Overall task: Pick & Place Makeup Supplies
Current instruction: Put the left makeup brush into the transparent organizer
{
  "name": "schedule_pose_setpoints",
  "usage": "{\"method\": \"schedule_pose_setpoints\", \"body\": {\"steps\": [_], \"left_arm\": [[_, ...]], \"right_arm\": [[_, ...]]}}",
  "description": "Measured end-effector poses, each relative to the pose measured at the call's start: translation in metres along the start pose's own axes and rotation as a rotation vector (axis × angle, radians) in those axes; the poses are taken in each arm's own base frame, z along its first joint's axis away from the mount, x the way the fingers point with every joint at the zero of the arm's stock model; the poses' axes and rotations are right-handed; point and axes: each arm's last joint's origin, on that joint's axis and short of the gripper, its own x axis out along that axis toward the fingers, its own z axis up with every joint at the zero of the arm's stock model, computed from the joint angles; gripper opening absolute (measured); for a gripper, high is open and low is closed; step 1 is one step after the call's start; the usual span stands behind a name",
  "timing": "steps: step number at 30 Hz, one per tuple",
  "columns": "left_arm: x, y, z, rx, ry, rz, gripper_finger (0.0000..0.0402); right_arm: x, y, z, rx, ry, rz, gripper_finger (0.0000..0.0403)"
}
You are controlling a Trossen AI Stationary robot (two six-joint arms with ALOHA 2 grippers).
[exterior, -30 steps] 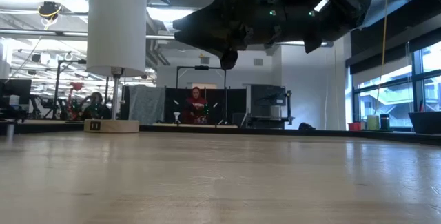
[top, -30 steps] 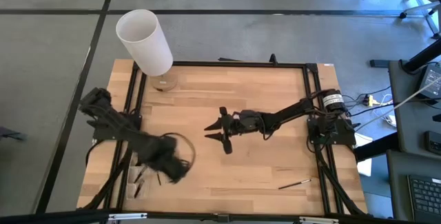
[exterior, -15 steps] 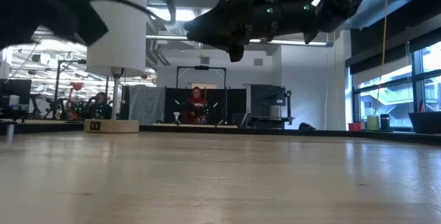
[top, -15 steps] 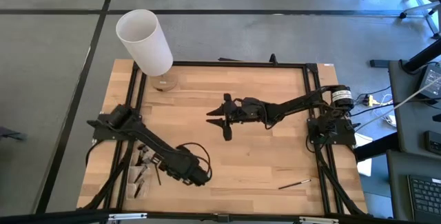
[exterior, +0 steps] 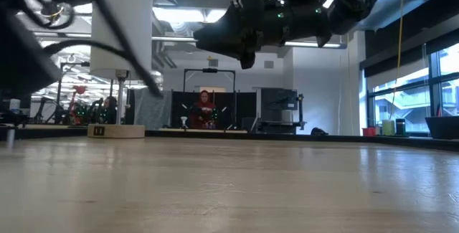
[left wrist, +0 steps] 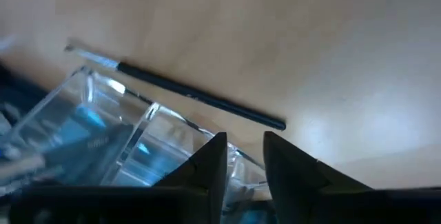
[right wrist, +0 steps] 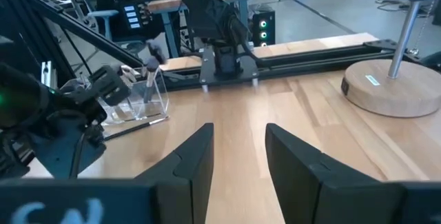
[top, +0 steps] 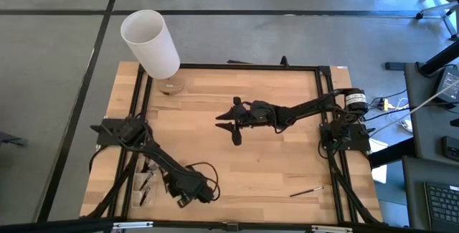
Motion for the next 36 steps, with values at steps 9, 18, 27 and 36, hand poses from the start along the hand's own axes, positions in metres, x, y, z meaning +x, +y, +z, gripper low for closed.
{"method": "schedule_pose_setpoints", "body": {"steps": [9, 18, 27, 36], "left_arm": [[0.016, -0.008, -0.006, 0.254, 0.041, 0.047, 0.0054], [0.048, 0.006, -0.004, 0.286, 0.102, 0.121, 0.0023], [0.051, 0.013, 0.003, 0.280, 0.078, 0.166, 0.0007], [0.022, 0.018, 0.013, 0.167, -0.011, 0.231, 0.0008]], "right_arm": [[0.000, 0.005, -0.001, 0.010, 0.005, 0.012, 0.0131], [0.000, 0.004, -0.001, 0.016, 0.006, 0.011, 0.0131], [0.000, 0.004, -0.001, 0.002, 0.006, 0.011, 0.0131], [0.000, 0.004, -0.001, 0.002, 0.006, 0.011, 0.0131]]}}
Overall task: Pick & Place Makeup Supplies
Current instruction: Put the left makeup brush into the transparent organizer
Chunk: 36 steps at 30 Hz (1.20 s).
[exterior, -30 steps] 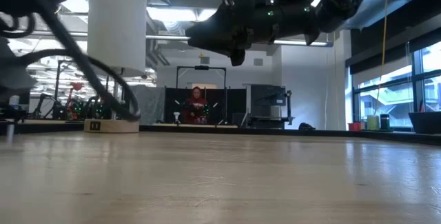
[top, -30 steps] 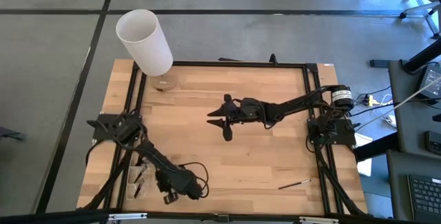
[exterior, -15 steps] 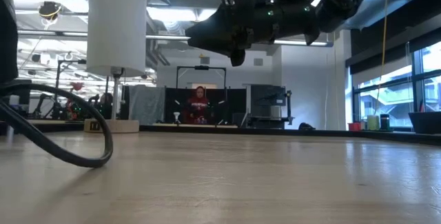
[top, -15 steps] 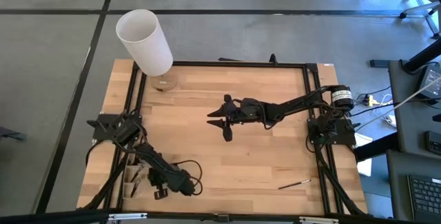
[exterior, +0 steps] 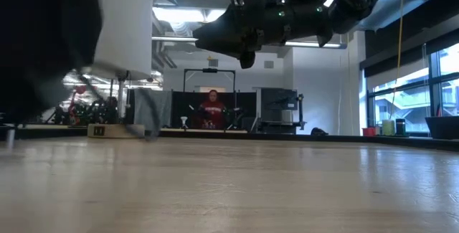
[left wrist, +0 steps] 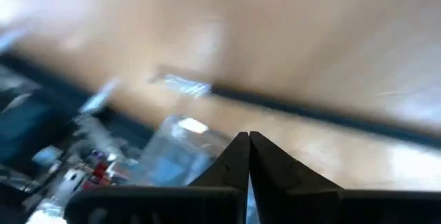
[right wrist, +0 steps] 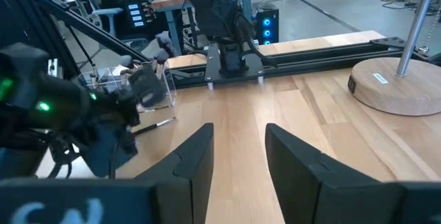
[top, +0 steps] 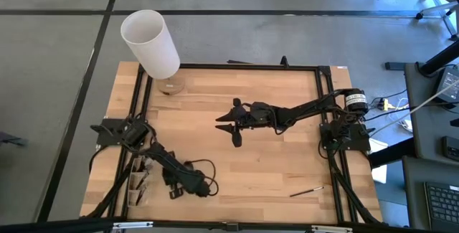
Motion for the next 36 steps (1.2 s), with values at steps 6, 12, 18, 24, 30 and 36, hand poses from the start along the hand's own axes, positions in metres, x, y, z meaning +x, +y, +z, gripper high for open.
{"method": "schedule_pose_setpoints", "body": {"steps": [6, 12, 18, 24, 30, 36], "left_arm": [[-0.035, 0.019, -0.009, -0.117, -0.113, -0.057, 0.0012], [-0.044, 0.035, -0.015, -0.327, -0.214, -0.088, 0.0042], [-0.047, 0.055, -0.002, -0.458, -0.278, -0.146, 0.0114], [-0.048, 0.063, 0.018, -0.593, -0.403, -0.340, 0.0154], [-0.040, 0.067, 0.020, -0.663, -0.341, -0.356, 0.0142], [-0.041, 0.067, 0.023, -0.750, -0.365, -0.381, 0.0143]], "right_arm": [[0.000, 0.000, 0.000, 0.003, 0.001, 0.000, 0.0131], [0.000, -0.001, -0.003, 0.016, 0.028, -0.004, 0.0131], [-0.002, -0.007, -0.003, 0.044, 0.059, -0.026, 0.0131], [-0.022, -0.012, 0.018, 0.036, 0.112, -0.130, 0.0131], [-0.057, -0.007, 0.041, -0.052, 0.192, -0.348, 0.0131], [-0.079, 0.003, 0.052, -0.108, 0.215, -0.492, 0.0131]]}}
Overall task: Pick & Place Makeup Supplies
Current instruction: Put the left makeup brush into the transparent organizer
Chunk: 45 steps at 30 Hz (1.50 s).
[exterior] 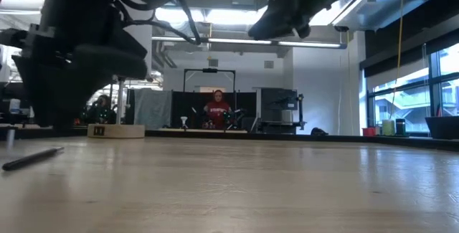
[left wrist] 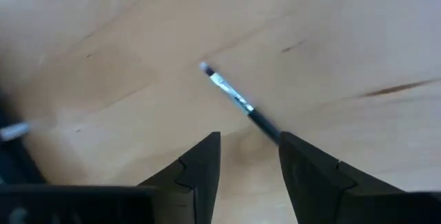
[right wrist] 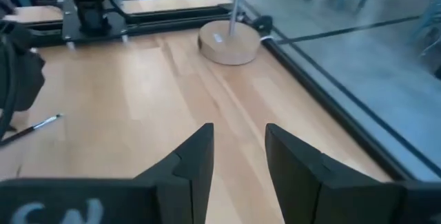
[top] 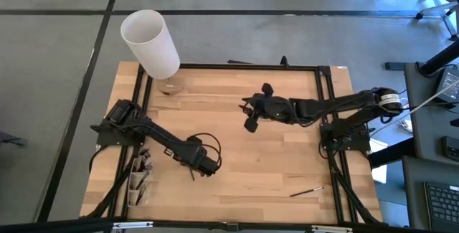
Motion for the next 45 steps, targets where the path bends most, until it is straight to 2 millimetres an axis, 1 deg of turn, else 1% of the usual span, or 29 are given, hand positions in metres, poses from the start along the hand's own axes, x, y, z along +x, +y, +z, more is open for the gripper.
{"method": "schedule_pose_setpoints", "body": {"steps": [4, 11, 15, 17, 20, 23, 26, 28, 31, 33, 34, 36, 39, 41, 43, 45], "left_arm": [[0.001, -0.010, 0.001, -0.026, -0.024, -0.086, 0.0143], [0.004, -0.007, 0.001, -0.024, -0.013, -0.043, 0.0131], [0.005, -0.008, 0.002, -0.028, -0.045, -0.058, 0.0119], [0.011, -0.010, 0.002, -0.053, -0.072, -0.095, 0.0113], [0.023, -0.007, -0.001, -0.086, -0.082, -0.116, 0.0109], [0.031, -0.002, -0.005, -0.105, -0.067, -0.101, 0.0110], [0.030, 0.000, -0.008, -0.082, -0.067, -0.102, 0.0110], [0.024, 0.000, -0.007, -0.059, -0.060, -0.107, 0.0108], [0.011, 0.006, -0.004, 0.020, -0.040, -0.074, 0.0103], [-0.009, 0.006, 0.001, 0.053, -0.046, -0.123, 0.0099], [-0.018, 0.010, 0.003, 0.076, -0.065, -0.116, 0.0097], [-0.031, 0.017, 0.006, 0.168, -0.117, -0.094, 0.0092], [-0.050, 0.019, -0.005, 0.364, -0.165, -0.170, 0.0085], [-0.052, 0.021, -0.015, 0.483, -0.183, -0.177, 0.0079], [-0.045, 0.019, -0.027, 0.585, -0.174, -0.172, 0.0072], [-0.037, 0.019, -0.040, 0.679, -0.129, -0.156, 0.0067]], "right_arm": [[-0.005, 0.003, 0.002, -0.019, -0.009, 0.005, 0.0131], [-0.006, 0.004, 0.000, -0.032, 0.003, 0.002, 0.0131], [-0.006, 0.004, 0.001, -0.033, -0.003, -0.005, 0.0131], [-0.006, 0.004, 0.001, -0.033, -0.002, -0.005, 0.0131], [-0.006, 0.004, 0.000, -0.036, 0.003, -0.005, 0.0131], [-0.006, 0.004, -0.001, -0.044, 0.010, -0.006, 0.0131], [-0.006, 0.004, -0.001, -0.046, 0.009, -0.006, 0.0131], [-0.006, 0.004, 0.000, -0.046, 0.009, -0.006, 0.0131], [-0.006, 0.004, 0.000, -0.045, 0.008, -0.006, 0.0131], [-0.006, 0.004, 0.000, -0.045, 0.008, -0.006, 0.0131], [-0.006, 0.004, 0.000, -0.044, 0.008, -0.006, 0.0131], [-0.006, 0.004, 0.000, -0.044, 0.007, -0.006, 0.0131], [-0.006, 0.004, 0.000, -0.043, 0.008, -0.006, 0.0131], [-0.006, 0.004, 0.000, -0.043, 0.008, -0.006, 0.0131], [-0.006, 0.004, 0.000, -0.043, 0.009, -0.006, 0.0131], [-0.006, 0.004, 0.000, -0.043, 0.009, -0.006, 0.0131]]}}
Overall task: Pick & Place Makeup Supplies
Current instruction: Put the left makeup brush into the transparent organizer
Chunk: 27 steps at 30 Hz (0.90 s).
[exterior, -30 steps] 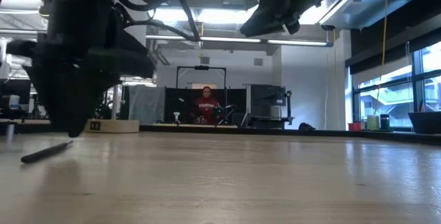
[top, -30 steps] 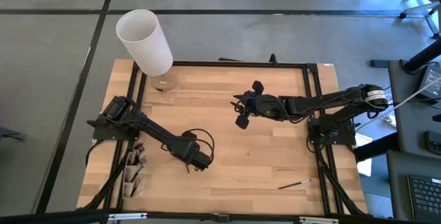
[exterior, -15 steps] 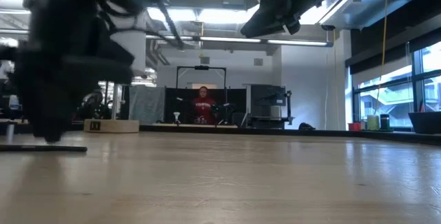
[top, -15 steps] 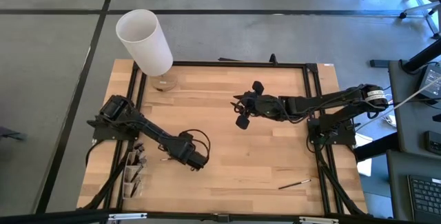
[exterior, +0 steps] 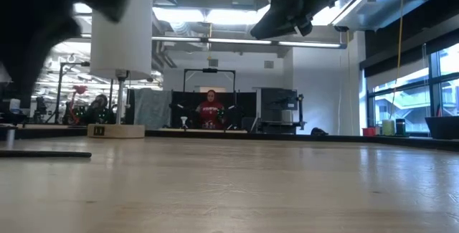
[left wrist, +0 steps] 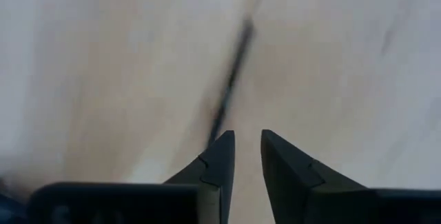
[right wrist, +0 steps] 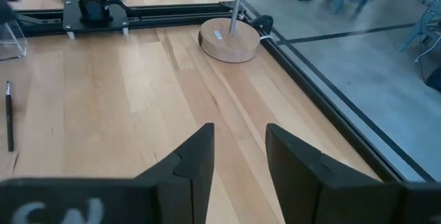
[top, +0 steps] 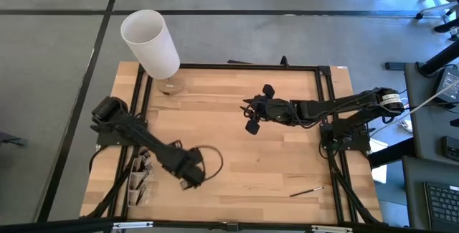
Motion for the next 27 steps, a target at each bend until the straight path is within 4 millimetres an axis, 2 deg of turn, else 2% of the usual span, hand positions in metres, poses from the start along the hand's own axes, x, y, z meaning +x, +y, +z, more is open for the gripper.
{"method": "schedule_pose_setpoints", "body": {"steps": [4, 9, 16, 20, 27], "left_arm": [[0.020, -0.012, -0.020, 0.148, 0.070, 0.042, 0.0060], [0.042, -0.017, -0.032, 0.244, 0.137, 0.086, 0.0055], [0.062, -0.010, -0.034, 0.286, 0.148, 0.130, 0.0045], [0.067, -0.005, -0.034, 0.284, 0.153, 0.130, 0.0037], [0.076, 0.001, -0.029, 0.340, 0.216, 0.030, 0.0005]], "right_arm": [[0.000, 0.000, 0.000, 0.001, 0.000, 0.002, 0.0131], [0.000, 0.000, 0.001, 0.008, -0.007, 0.010, 0.0131], [0.000, 0.001, 0.001, 0.004, -0.007, 0.011, 0.0131], [0.000, 0.001, 0.001, 0.003, -0.006, 0.011, 0.0131], [0.000, 0.001, 0.001, 0.000, -0.006, 0.031, 0.0131]]}}
